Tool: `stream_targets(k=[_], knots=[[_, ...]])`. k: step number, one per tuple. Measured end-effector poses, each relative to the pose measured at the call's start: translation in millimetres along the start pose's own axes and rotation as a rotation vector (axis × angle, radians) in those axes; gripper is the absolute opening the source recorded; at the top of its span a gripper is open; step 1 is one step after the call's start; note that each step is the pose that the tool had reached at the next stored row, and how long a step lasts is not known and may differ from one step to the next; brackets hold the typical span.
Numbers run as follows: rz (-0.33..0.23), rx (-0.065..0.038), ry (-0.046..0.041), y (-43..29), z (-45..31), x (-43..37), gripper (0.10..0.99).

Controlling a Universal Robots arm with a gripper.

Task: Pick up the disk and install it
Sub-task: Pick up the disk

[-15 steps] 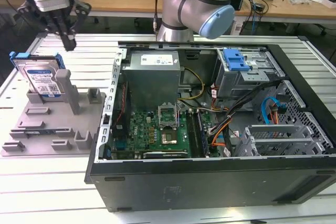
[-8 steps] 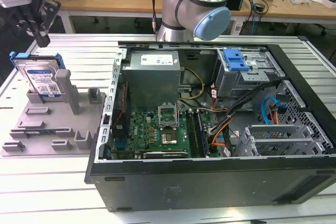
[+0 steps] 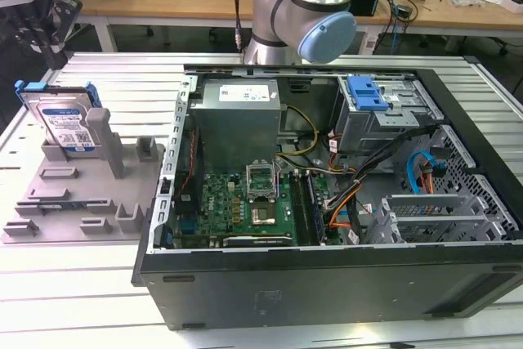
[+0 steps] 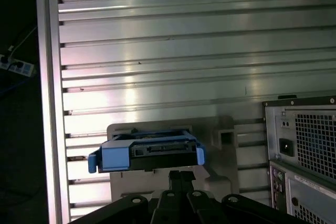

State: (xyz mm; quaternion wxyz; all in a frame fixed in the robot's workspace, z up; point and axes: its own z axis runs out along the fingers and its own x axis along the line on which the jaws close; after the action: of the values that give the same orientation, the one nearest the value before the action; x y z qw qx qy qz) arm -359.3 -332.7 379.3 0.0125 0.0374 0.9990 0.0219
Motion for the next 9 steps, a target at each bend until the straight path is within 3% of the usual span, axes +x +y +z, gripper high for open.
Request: stream_targets(k=[9], knots=[[0.000,0.000,-0.0001,0.2,0.0,0.0,0.106]])
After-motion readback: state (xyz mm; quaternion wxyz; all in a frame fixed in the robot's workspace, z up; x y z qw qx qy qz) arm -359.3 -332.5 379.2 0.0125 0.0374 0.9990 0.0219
